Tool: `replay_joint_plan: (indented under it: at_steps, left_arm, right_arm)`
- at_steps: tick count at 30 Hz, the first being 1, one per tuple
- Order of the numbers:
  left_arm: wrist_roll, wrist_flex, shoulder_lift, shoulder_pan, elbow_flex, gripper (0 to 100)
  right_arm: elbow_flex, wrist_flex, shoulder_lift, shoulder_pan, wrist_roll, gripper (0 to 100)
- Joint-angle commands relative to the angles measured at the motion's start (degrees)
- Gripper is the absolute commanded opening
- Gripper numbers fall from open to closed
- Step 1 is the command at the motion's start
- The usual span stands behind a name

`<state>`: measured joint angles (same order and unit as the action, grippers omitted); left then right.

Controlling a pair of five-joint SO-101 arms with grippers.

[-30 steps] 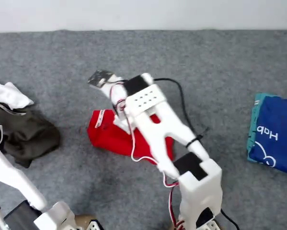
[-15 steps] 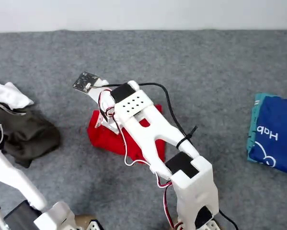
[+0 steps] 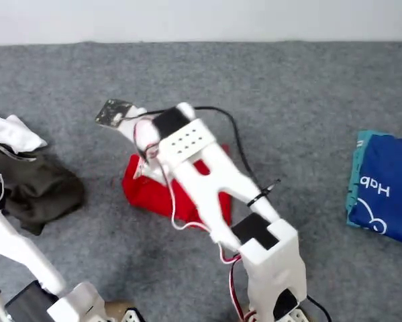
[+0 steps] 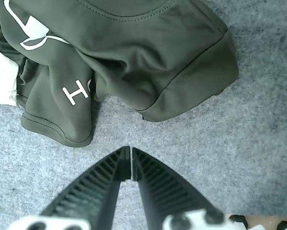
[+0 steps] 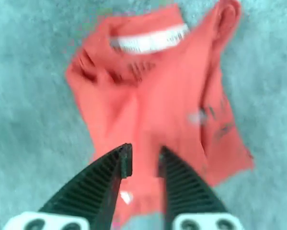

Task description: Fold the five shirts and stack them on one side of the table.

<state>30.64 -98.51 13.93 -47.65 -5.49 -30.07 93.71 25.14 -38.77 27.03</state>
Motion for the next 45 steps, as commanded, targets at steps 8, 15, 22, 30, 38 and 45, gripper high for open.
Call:
replay_joint_plan:
  at_steps: [8, 15, 22, 30, 38, 45]
  left_arm:
    - [-0.6, 1.0, 2.7, 0.4, -2.0, 2]
    - [-0.6, 1.0, 2.7, 0.0, -1.9, 2]
    - [-0.6, 1.0, 2.8, -0.1, -1.9, 2]
    - [-0.6, 1.5, 2.8, -0.1, -1.9, 2]
    - [-0.6, 1.8, 2.8, 0.2, -1.9, 2]
    - [-0.6, 1.8, 2.8, 0.2, -1.9, 2]
  right_arm:
    - [-3.5, 8.8, 5.2, 16.2, 5.4, 1.0]
    - [-4.0, 8.1, 11.4, 3.1, 2.1, 1.0]
    - [-10.1, 6.9, 11.3, -14.1, 0.2, 1.0]
    - [-21.2, 9.1, 6.8, -4.7, -0.7, 1.3]
    - [-20.9, 9.1, 11.6, 9.8, 0.3, 7.7]
    - [-21.3, 8.7, 16.6, 8.7, -4.9, 15.1]
